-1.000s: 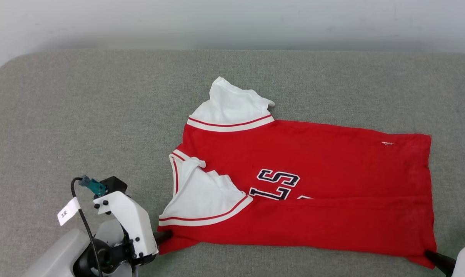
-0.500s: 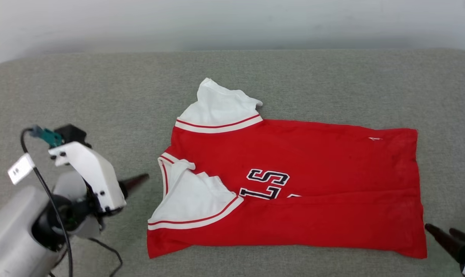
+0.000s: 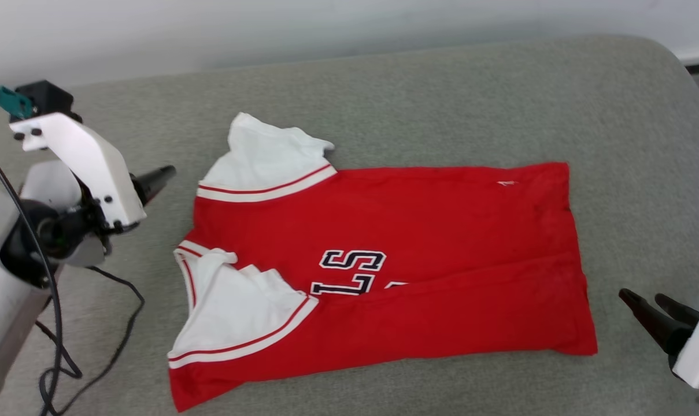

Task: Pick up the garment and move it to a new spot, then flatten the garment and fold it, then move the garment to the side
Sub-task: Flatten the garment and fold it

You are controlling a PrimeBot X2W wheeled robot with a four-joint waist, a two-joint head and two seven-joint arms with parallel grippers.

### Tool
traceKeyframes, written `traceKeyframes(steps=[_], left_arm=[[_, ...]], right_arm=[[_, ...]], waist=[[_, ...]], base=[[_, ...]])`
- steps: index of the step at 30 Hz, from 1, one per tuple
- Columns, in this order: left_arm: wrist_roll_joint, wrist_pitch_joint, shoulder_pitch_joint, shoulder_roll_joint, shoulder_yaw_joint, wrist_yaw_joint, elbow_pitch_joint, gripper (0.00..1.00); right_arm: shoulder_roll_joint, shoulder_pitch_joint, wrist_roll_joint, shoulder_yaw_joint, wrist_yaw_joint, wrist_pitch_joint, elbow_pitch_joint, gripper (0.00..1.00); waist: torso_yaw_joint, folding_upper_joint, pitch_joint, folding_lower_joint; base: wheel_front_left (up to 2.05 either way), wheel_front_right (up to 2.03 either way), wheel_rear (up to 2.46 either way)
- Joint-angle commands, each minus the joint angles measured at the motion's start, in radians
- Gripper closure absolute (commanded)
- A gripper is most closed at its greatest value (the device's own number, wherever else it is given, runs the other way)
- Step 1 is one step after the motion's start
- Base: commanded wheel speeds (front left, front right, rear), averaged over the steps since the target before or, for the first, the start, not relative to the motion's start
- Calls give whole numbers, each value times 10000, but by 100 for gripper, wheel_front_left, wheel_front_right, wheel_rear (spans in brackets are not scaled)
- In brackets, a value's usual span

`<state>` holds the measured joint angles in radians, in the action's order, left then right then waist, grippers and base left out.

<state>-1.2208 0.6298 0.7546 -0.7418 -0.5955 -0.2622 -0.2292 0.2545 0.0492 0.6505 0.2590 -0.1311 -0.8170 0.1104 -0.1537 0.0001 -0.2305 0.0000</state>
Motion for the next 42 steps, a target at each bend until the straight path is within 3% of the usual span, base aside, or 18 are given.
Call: traceKeyframes(steps=[1,17,31,40,42], left_arm=[[104,95,235,36,-65,93,-173,0],[1495,367,2910,185,-835,1563,-2222,0],[2403,561,4263,547,-1509,2215,-3759,0],[2438,552,4546,814,-1683,2724,-4602,0],[2400,685,4549,821,-1772,2923,-4759,88]], right_arm=[[-52,166,39,-87,10,103,-47,0],[-90,839,345,-553,10,776,-347,0],[-23,877,646,-713,10,1261,-584,0],[25,980,842,-925,10,1572,-801,0],[36,941,893,-991,10,1619,-858,0]], waist=[[-333,-1,-296,0],[-1606,-1,-1894,0],[-1862,-1,-2718,0],[-1965,-1,-2899,0],[-1997,-1,-2902,0]], base=[[0,0,0],[0,0,0],[0,0,0],[0,0,0],[0,0,0]])
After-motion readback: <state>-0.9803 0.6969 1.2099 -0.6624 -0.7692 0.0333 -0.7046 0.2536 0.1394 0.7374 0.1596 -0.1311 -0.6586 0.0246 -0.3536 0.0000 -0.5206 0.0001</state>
